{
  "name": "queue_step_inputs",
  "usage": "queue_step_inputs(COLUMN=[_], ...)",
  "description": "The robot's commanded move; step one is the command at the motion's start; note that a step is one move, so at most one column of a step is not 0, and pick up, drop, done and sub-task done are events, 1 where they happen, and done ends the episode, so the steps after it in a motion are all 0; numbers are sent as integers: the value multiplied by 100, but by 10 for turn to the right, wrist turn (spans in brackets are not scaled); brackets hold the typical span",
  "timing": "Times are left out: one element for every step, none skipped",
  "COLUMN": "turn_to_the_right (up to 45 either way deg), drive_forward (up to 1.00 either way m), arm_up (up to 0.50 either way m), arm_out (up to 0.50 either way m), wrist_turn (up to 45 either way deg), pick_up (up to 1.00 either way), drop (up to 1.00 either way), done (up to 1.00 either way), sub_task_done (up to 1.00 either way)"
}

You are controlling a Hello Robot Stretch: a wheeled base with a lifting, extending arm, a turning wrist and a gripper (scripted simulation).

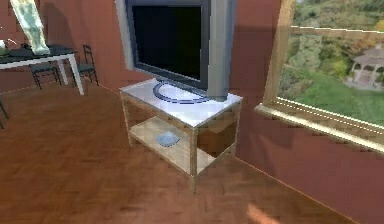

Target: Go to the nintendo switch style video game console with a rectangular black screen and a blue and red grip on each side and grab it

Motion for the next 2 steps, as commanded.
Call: queue_step_inputs(turn_to_the_right=[-450, -450], drive_forward=[0, 0], arm_up=[0, 0], arm_out=[0, 0], wrist_turn=[0, 0], pick_up=[0, 0], drop=[0, 0], done=[0, 0], sub_task_done=[0, 0])
